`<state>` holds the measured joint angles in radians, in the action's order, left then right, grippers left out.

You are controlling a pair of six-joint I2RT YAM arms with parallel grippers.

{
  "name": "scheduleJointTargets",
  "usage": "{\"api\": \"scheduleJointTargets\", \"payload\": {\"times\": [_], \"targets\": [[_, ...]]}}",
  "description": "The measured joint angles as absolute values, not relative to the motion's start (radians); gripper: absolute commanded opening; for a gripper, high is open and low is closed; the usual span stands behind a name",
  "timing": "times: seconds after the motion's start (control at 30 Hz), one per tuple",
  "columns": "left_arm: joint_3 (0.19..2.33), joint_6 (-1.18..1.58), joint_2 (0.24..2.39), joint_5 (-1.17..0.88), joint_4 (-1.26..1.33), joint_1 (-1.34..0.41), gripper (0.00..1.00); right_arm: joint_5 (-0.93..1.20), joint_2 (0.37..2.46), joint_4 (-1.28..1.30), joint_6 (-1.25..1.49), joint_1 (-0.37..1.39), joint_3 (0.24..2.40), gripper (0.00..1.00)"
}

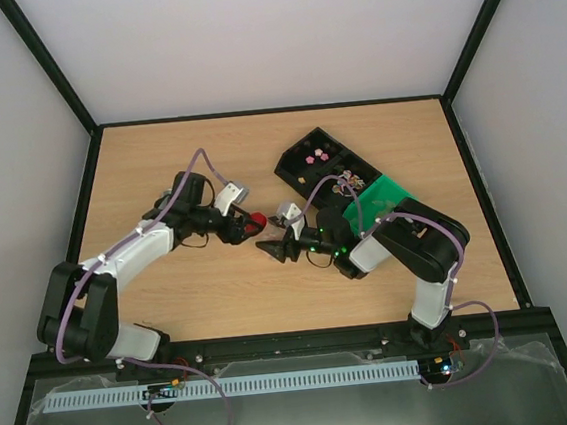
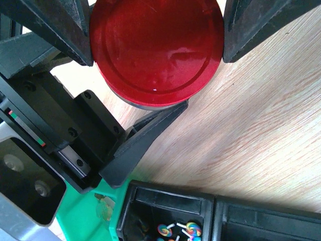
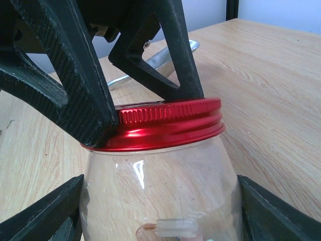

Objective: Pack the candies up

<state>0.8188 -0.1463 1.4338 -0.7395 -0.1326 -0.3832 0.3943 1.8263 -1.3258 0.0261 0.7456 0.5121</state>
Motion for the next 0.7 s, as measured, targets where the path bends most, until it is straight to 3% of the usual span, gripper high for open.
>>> {"api": "scheduleJointTargets", "payload": {"times": [0.57,0.7], "targets": [[0.986,-0.665,1.422,-0.757,-0.530,-0.398,0.37,0.551,1.839,-1.411,0.082,0.741,0.509,0.02],[1.016,-0.756,1.422,-0.720,-0.595,-0.424,0.33,0.582,1.846,-1.421,0.086,0.742,0.508,0.13]]}}
